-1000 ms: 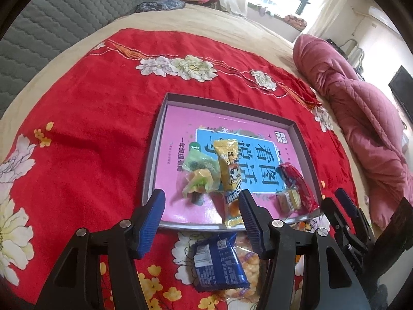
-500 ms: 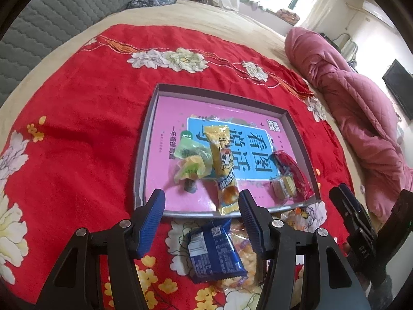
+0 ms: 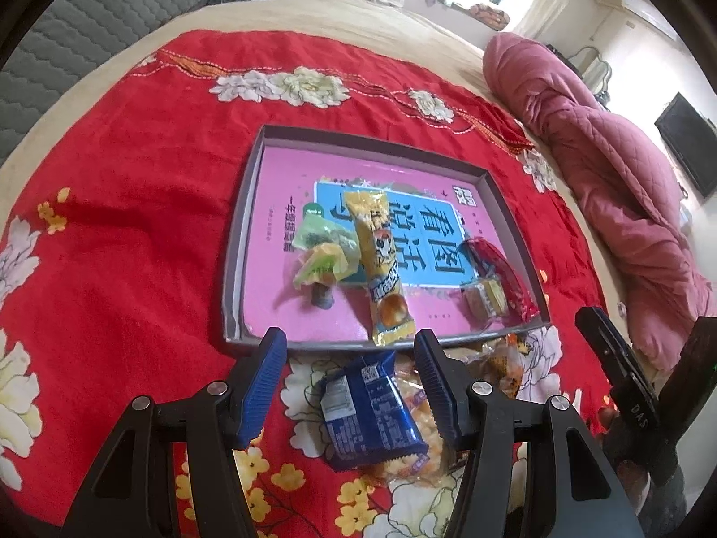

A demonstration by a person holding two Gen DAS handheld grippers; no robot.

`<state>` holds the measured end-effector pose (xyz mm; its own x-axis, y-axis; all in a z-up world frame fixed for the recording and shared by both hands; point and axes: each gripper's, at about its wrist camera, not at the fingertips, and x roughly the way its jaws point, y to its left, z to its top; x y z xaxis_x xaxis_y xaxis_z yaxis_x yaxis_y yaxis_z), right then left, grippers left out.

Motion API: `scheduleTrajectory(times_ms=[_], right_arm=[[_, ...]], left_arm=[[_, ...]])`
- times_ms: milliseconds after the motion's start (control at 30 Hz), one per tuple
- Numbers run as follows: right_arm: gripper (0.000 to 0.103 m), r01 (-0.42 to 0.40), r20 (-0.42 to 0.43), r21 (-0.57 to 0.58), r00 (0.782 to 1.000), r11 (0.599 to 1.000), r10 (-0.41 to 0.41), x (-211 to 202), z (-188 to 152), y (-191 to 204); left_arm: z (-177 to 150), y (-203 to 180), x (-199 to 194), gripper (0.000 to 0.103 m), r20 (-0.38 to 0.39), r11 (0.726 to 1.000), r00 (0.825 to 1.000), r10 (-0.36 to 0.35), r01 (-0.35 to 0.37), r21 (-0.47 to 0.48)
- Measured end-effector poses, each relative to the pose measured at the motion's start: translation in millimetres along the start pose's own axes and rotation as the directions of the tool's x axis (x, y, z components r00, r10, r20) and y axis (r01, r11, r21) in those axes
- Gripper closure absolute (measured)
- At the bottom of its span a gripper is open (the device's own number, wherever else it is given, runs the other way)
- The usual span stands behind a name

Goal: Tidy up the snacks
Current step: 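Lower the right tool around the orange-labelled cookie bag while the left lowers around the blue biscuit pack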

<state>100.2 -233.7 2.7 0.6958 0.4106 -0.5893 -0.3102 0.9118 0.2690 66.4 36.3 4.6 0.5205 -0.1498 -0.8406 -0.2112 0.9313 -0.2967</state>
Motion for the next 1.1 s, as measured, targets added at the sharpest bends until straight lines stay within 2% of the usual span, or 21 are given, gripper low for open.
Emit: scheduleTrajectory(times_ms=[333,1100], right_arm=[[0.019,0.026,-0.071,0.032,0.997,0.999,-0.024,1,-11,5],[0.019,0.029,-0.148,0.057,0.989,0.998,-0.021,-1,-27,8]], left_arm=[[-18,0,16,0.042,-0.081,0.999,0.996,-0.036,0.036,-0.008],[-32,2,30,0.042,-0.147,0.998,0.988,-0.054,0.051,-0.028]])
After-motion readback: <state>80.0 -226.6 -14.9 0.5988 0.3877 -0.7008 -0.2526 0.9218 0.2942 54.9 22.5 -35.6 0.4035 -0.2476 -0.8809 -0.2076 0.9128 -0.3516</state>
